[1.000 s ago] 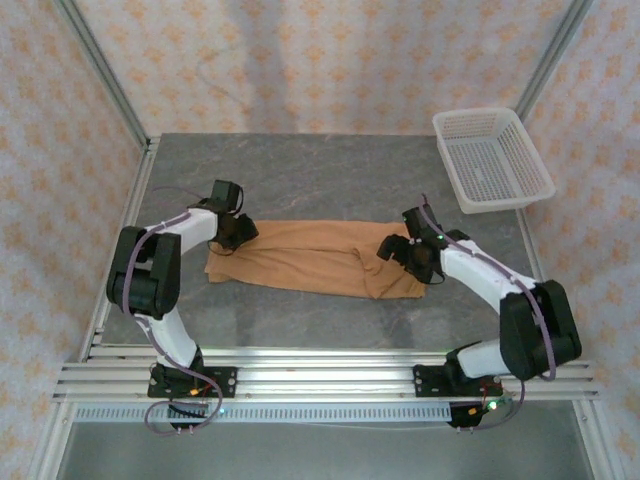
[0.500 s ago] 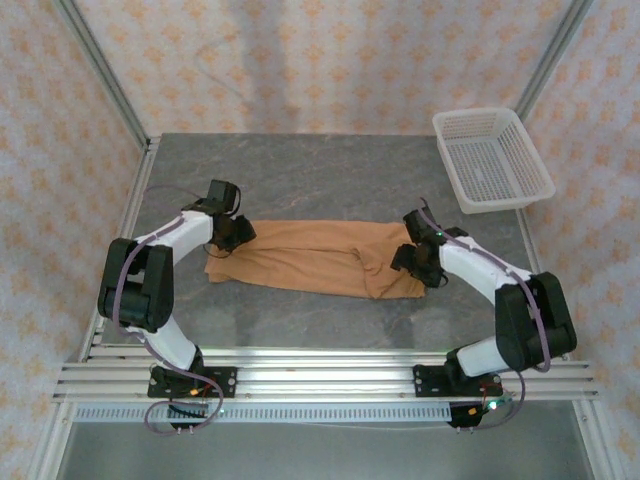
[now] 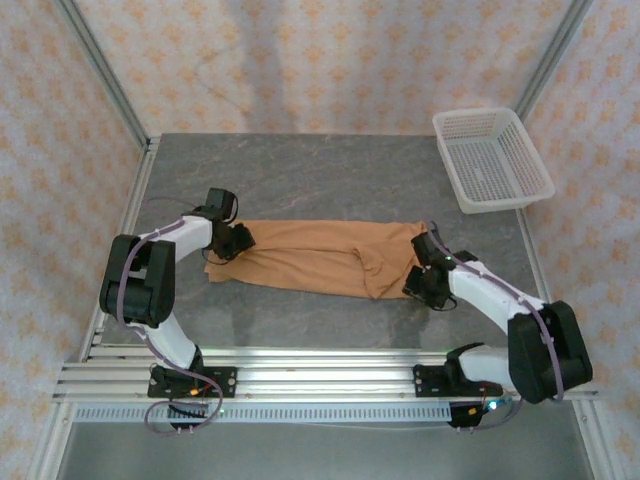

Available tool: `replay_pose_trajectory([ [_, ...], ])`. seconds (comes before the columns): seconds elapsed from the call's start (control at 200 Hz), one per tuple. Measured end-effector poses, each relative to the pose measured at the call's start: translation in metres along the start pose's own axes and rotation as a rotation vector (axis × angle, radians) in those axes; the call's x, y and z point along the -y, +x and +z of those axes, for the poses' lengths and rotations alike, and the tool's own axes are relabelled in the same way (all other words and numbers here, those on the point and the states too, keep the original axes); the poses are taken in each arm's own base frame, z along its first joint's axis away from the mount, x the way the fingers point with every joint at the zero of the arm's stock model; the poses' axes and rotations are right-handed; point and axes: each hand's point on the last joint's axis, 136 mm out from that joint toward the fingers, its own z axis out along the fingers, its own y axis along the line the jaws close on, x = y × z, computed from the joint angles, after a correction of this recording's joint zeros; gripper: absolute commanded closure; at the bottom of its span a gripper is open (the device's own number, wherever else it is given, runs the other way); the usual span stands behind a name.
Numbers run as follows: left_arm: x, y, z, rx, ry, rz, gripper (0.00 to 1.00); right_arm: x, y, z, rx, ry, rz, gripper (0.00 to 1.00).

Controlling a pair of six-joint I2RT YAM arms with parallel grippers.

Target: Fold the inside-out t-shirt

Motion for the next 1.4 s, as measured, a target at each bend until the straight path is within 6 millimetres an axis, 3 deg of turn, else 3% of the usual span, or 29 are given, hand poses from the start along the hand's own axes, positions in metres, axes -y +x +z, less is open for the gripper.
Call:
replay_pose_trajectory([
  [0.055, -0.001, -0.001, 0.001, -0.001, -0.001, -0.006, 0.72, 0.001, 0.000, 0.006, -0.010, 0.013, -0.009, 1.00],
  [0.34, -0.026, -0.024, 0.001, -0.002, 0.033, -0.125, 0.79, 0.003, -0.006, -0.001, 0.033, 0.017, 0.000, 1.00],
  [0.525, -0.026, -0.026, 0.001, -0.003, 0.051, -0.142, 0.79, 0.003, -0.004, -0.009, 0.046, -0.004, -0.010, 0.98],
  [0.56, -0.025, -0.025, 0.000, -0.002, 0.053, -0.138, 0.79, 0.002, -0.003, -0.009, 0.040, -0.005, -0.015, 0.88],
  [0.621, -0.021, -0.023, 0.000, 0.001, 0.053, -0.123, 0.76, 0.001, -0.002, -0.012, 0.029, -0.007, -0.026, 0.50],
  [0.656, -0.018, -0.021, -0.001, 0.004, 0.053, -0.110, 0.74, 0.000, -0.004, -0.015, 0.029, -0.007, -0.031, 0.36],
  [0.706, -0.012, -0.016, -0.002, 0.007, 0.047, -0.086, 0.70, -0.005, -0.008, -0.021, 0.037, -0.015, -0.039, 0.23],
  [0.816, -0.002, 0.000, -0.005, -0.010, 0.023, -0.030, 0.67, -0.024, -0.027, -0.038, 0.093, -0.061, -0.063, 0.14],
  [0.951, 0.004, 0.008, -0.016, -0.010, -0.002, 0.018, 0.65, -0.040, -0.048, -0.037, 0.130, -0.064, -0.084, 0.14],
  [1.111, 0.005, -0.006, -0.033, 0.041, -0.023, 0.031, 0.65, -0.052, -0.063, 0.000, 0.074, 0.003, -0.119, 0.21],
  [1.246, 0.005, -0.007, -0.038, 0.051, -0.028, 0.039, 0.65, -0.056, -0.068, 0.019, 0.052, 0.024, -0.141, 0.39],
  [1.401, 0.002, -0.007, -0.038, 0.046, -0.036, 0.038, 0.65, -0.065, -0.071, 0.020, 0.062, 0.017, -0.153, 0.65],
])
